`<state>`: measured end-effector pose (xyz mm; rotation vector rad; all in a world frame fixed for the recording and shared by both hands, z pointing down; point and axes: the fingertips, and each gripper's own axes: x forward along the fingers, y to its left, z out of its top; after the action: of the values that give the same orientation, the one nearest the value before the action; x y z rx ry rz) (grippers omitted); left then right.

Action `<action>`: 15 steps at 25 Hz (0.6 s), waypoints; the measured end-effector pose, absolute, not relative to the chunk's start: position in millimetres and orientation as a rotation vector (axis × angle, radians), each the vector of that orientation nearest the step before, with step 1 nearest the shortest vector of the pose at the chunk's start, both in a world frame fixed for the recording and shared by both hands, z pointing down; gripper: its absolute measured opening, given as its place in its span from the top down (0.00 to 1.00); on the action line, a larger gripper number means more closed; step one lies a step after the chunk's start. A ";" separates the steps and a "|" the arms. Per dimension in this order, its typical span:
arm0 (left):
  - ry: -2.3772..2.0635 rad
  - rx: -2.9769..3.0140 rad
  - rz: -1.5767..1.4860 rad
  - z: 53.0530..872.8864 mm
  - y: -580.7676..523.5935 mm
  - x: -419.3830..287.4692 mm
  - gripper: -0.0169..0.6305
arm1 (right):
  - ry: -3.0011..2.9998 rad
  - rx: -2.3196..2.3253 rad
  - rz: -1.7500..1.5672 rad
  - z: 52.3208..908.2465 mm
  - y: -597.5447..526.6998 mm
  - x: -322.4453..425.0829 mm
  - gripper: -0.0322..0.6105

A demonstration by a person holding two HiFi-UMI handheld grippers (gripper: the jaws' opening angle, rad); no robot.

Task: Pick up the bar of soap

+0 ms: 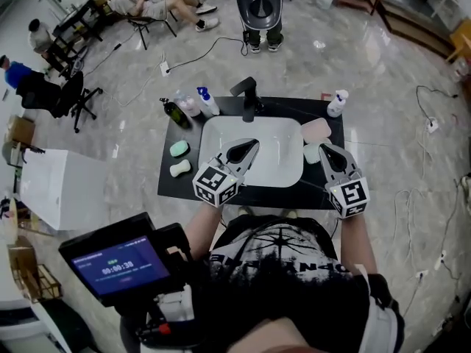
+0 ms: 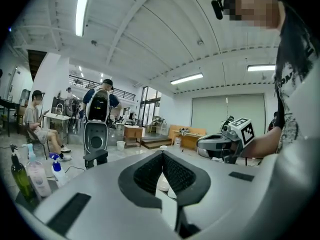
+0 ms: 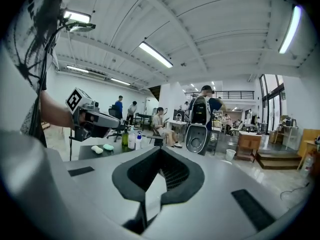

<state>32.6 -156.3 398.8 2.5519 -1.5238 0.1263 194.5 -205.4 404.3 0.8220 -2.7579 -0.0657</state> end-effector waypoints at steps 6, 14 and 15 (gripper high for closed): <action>-1.503 2.553 0.129 393.8 -164.1 44.5 0.96 | -2.733 0.848 -0.064 401.3 -209.4 207.1 0.93; -1.495 2.547 0.130 390.9 -169.0 50.8 0.96 | -2.700 0.833 -0.067 409.7 -211.8 211.0 0.93; -1.496 2.545 0.131 391.3 -169.0 51.2 0.96 | -2.704 0.829 -0.067 409.5 -211.8 210.3 0.93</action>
<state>51.2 -169.0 391.3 2.5450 -1.4957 0.1309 210.3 -211.8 409.5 0.8294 -2.7038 -0.0675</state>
